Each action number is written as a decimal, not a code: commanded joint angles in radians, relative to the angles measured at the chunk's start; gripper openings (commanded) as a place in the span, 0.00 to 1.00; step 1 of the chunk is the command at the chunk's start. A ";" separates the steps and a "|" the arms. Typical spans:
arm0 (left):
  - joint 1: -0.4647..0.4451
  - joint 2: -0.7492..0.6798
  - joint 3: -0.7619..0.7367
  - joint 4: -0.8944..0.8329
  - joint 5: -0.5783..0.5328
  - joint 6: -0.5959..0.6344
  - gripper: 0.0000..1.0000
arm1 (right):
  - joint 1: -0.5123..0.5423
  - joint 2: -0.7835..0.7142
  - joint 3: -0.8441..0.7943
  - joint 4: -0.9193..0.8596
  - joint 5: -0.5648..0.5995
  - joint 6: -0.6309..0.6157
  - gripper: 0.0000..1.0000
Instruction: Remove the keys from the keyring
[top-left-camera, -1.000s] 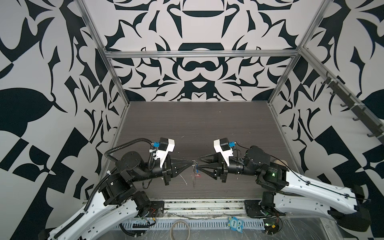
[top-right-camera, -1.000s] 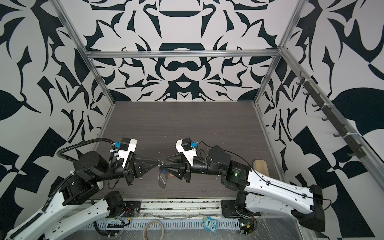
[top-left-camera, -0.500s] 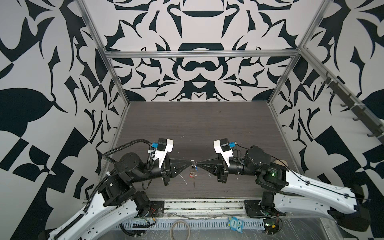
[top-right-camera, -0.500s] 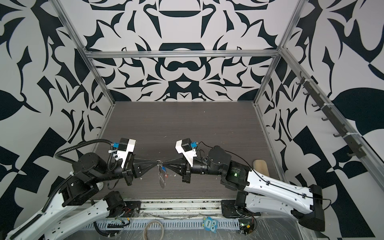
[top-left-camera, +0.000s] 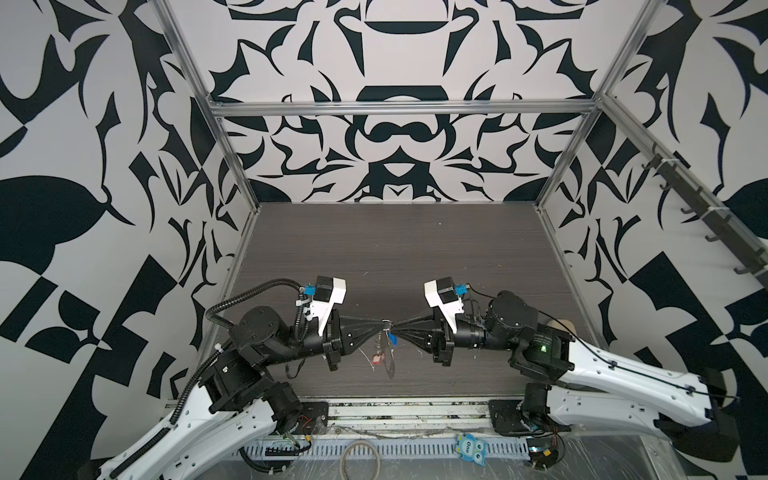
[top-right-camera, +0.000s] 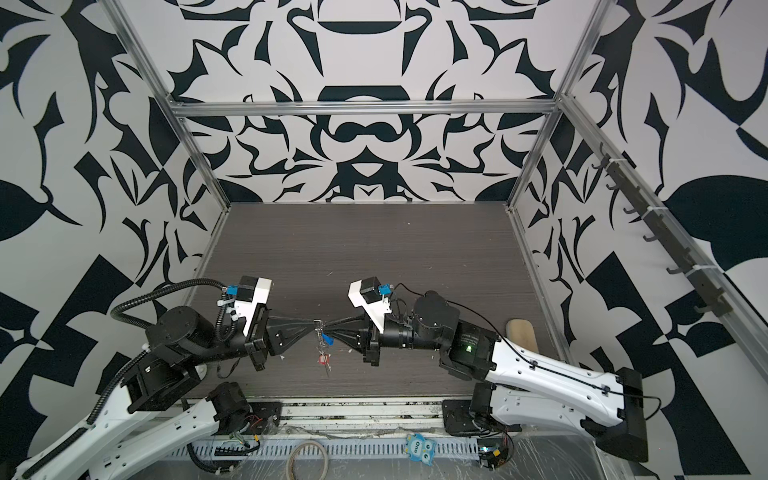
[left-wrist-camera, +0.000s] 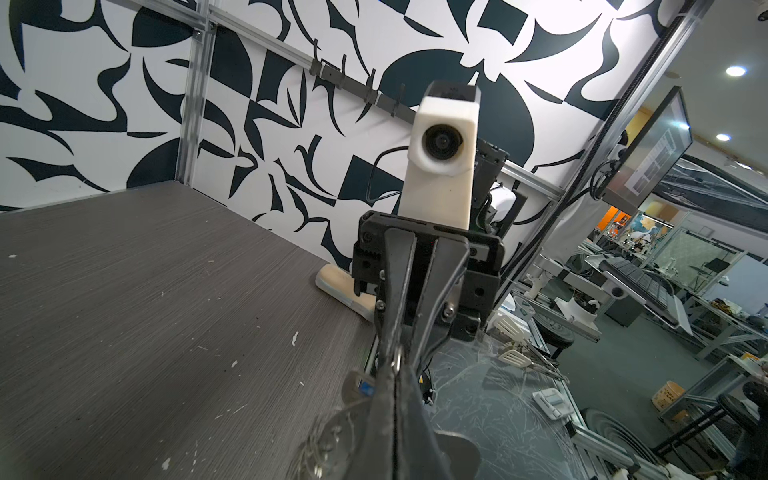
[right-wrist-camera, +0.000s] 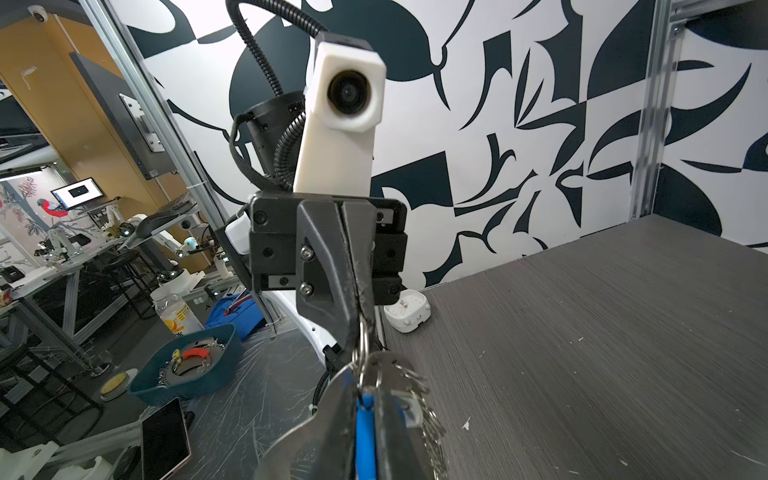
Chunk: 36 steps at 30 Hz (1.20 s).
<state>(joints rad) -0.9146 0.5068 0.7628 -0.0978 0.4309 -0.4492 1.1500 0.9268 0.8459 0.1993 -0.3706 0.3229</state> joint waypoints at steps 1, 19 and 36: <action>0.000 -0.009 -0.002 0.055 0.010 -0.006 0.00 | 0.006 0.010 0.039 0.029 -0.004 -0.001 0.29; 0.000 -0.041 -0.023 0.139 -0.004 -0.037 0.00 | 0.014 0.059 -0.003 0.075 -0.007 0.046 0.13; 0.000 -0.074 -0.025 0.070 0.001 -0.011 0.00 | 0.016 -0.054 0.045 -0.061 0.008 0.027 0.44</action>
<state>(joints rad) -0.9146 0.4473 0.7273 -0.0422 0.4271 -0.4713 1.1664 0.9272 0.8146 0.1532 -0.3706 0.3786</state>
